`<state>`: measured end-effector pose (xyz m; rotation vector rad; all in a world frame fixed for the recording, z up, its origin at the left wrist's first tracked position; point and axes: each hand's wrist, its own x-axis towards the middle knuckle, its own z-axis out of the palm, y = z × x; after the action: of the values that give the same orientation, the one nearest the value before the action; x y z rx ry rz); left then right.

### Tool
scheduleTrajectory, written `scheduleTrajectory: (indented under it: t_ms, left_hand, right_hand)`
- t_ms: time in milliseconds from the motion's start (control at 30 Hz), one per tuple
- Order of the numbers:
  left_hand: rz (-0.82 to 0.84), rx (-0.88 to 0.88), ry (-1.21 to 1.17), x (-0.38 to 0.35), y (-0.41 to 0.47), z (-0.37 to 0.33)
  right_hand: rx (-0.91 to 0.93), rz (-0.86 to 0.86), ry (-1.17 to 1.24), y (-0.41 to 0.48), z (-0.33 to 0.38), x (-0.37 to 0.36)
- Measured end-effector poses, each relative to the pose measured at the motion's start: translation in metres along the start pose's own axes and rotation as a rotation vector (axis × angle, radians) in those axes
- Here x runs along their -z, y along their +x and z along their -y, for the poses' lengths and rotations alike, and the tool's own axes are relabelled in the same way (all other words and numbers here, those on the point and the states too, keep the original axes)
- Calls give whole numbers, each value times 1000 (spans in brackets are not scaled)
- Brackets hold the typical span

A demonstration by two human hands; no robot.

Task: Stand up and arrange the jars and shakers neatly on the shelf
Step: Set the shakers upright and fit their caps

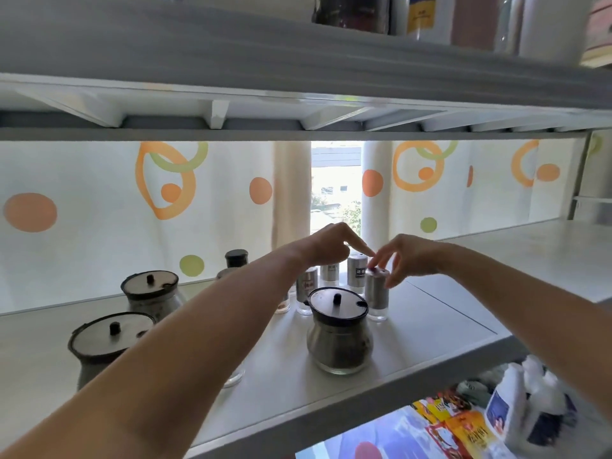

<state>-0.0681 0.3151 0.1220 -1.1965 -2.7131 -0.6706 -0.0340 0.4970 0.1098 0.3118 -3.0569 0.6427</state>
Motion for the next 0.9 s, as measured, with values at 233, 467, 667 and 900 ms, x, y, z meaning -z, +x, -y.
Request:
scheduleTrajectory:
  t_ms: [233, 467, 667, 900]
  left_hand:
    - [57, 33, 138, -14, -4, -9]
    - [147, 64, 159, -16, 5, -3]
    - [184, 77, 217, -12, 7, -10]
    - [192, 98, 236, -14, 6, -9]
  right_hand:
    - [30, -163, 154, -4, -10, -16]
    - [5, -117, 457, -20, -17, -45]
    - [-38, -299, 646, -21, -25, -85]
    - [-104, -425, 540, -15, -27, -105]
